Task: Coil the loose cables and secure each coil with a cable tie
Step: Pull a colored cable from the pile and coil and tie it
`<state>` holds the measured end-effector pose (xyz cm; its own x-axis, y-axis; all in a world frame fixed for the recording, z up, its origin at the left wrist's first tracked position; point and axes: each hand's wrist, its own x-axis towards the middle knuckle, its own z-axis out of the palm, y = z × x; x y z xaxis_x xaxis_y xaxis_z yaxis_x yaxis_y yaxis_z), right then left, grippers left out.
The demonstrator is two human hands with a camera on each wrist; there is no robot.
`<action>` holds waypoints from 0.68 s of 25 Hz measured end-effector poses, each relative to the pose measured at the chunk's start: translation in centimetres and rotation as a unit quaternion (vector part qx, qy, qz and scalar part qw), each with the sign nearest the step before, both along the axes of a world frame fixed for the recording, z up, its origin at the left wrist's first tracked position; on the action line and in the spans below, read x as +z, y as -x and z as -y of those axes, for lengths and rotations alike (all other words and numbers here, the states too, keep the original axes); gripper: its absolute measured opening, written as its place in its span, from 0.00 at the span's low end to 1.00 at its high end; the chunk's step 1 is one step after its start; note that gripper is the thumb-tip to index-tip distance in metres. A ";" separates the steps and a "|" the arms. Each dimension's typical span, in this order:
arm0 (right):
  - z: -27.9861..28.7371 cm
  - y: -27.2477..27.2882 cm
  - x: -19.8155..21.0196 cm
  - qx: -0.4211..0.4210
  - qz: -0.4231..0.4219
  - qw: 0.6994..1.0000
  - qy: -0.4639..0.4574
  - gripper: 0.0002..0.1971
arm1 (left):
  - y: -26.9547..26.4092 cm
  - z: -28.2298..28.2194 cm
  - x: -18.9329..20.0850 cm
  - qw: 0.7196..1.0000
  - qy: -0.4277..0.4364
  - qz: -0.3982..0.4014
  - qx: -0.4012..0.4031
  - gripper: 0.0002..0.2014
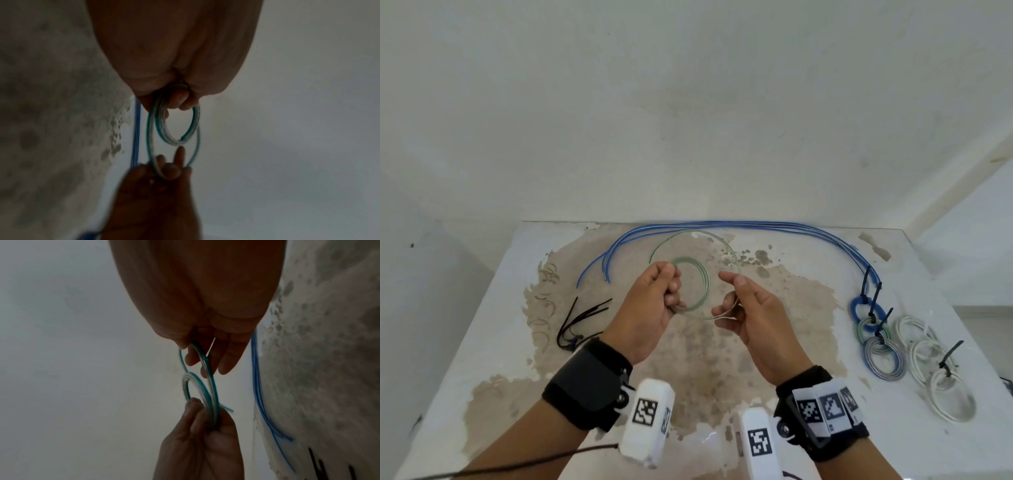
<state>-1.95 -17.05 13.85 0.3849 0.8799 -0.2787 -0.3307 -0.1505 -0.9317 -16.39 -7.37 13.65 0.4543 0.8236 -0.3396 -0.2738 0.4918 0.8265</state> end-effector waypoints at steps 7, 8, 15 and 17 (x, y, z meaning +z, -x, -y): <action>0.0 -1.0 1.0 0.061 0.115 0.991 0.015 0.13 | 0.7 1.2 -0.4 0.981 -0.100 -0.108 -0.127 0.11; 0.0 -1.0 1.1 0.075 0.116 0.990 0.016 0.13 | 0.8 1.2 -0.3 0.976 -0.115 -0.120 -0.144 0.11; 0.2 -1.1 1.4 0.192 0.168 0.966 0.046 0.12 | 1.2 1.0 0.6 0.921 -0.240 -0.232 -0.200 0.11; 0.4 -1.2 1.2 0.208 0.199 0.956 0.049 0.11 | 1.0 1.2 0.7 0.916 -0.246 -0.241 -0.207 0.11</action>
<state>-0.71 -17.41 15.07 0.1004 0.9570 -0.2723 0.1548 -0.2853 -0.9458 -17.41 -8.55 14.33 0.6577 0.7212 -0.2175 0.3069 0.0071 0.9517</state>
